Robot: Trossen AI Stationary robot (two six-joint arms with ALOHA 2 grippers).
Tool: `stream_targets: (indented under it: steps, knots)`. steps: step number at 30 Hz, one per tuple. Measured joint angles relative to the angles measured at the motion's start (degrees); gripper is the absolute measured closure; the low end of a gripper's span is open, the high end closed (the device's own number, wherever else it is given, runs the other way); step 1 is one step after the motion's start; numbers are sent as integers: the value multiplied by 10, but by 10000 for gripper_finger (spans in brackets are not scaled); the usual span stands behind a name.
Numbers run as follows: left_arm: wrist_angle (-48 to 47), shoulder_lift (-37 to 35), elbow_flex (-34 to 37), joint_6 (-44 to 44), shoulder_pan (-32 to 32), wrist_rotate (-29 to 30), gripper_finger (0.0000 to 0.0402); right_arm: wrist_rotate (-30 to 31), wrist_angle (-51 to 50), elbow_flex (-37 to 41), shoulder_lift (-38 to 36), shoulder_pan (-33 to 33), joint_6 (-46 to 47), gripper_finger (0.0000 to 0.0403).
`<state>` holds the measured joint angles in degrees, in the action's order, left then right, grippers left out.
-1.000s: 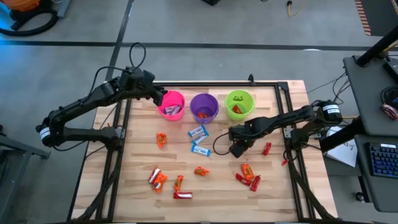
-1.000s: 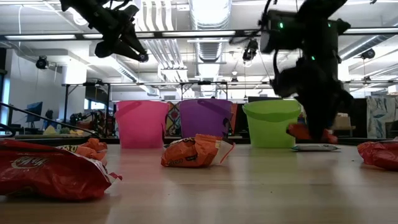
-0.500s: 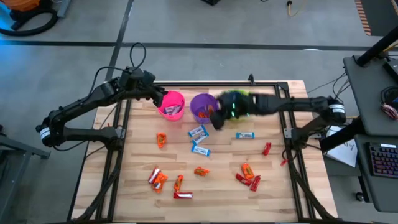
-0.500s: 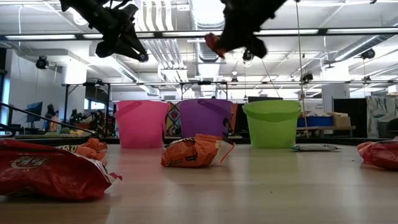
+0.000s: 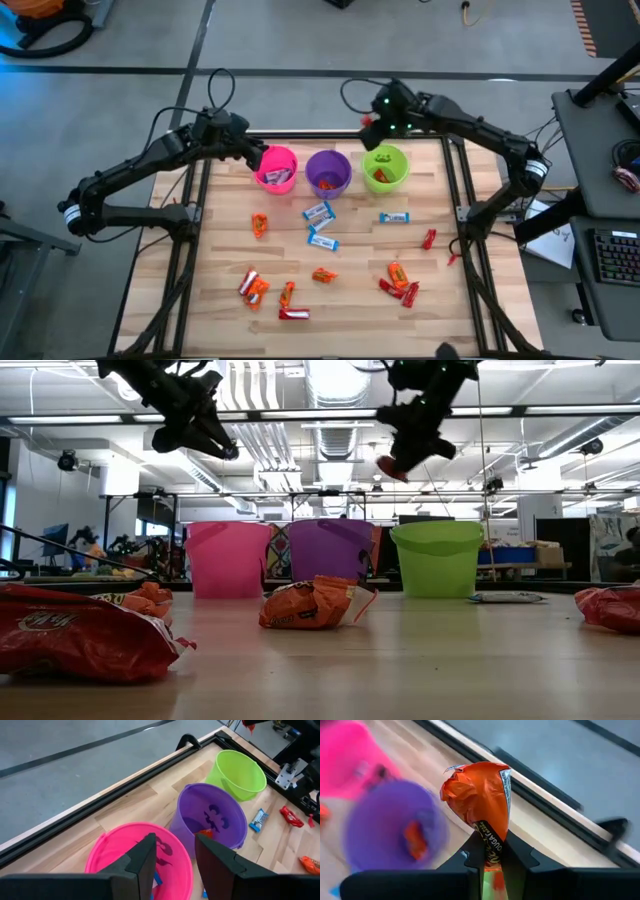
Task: Organize candy in baskets
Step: Put the orange chocolate into the violet bucket
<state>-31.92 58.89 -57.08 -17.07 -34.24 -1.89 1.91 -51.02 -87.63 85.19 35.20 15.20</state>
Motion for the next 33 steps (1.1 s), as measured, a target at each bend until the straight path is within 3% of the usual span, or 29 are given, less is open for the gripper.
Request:
stream_targets:
  steps: [6, 12, 23, 33]
  knots:
    - [-3, 1, 0, 1, 0, 0, 283, -13, -123, -1, -2, 24, -73, 365]
    - [-7, 1, 0, -14, 0, 0, 283, -97, -217, -1, 0, 29, -108, 365]
    - [-9, 1, 0, -36, 0, 2, 283, -94, -195, 1, 20, 30, -162, 365]
    - [-23, 1, 0, -31, 0, 47, 283, -93, -194, 1, 39, 30, -176, 365]
